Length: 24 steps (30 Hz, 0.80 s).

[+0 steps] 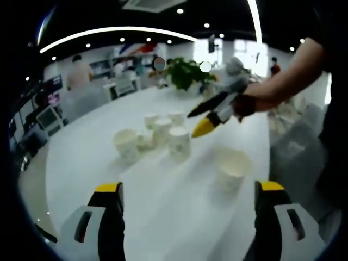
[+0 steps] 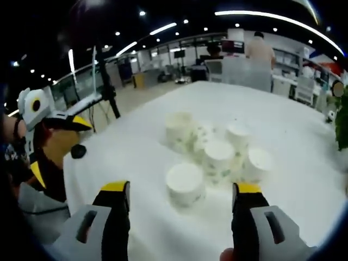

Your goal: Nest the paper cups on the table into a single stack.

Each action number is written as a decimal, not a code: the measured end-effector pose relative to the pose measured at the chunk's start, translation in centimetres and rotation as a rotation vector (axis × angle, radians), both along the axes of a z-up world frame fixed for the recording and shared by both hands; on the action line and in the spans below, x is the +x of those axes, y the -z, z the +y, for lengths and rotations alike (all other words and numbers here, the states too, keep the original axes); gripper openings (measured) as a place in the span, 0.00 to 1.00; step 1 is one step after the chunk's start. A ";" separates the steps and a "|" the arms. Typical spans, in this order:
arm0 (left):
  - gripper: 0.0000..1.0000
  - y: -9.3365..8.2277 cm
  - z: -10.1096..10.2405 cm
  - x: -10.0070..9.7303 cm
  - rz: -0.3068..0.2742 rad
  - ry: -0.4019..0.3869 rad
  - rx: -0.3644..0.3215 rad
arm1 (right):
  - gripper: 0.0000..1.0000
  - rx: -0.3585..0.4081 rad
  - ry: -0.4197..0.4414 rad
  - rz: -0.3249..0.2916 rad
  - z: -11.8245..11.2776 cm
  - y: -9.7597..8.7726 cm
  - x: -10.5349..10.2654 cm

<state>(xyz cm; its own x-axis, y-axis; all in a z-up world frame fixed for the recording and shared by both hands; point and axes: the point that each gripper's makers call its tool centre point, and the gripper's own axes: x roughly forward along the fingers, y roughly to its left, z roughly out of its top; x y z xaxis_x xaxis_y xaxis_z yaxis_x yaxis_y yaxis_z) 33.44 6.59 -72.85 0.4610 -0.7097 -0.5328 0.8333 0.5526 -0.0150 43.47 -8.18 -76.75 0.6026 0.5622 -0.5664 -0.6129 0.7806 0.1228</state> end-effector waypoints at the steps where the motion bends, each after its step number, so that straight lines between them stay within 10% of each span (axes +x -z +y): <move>1: 1.00 0.0 0.0 0.0 -0.004 0.002 0.002 | 0.72 0.000 0.000 0.002 0.1 0.1 0.1; 24: 1.00 0.6 1.2 -0.1 0.032 -0.060 -0.016 | 0.49 -0.055 0.018 0.054 0.8 2.4 2.6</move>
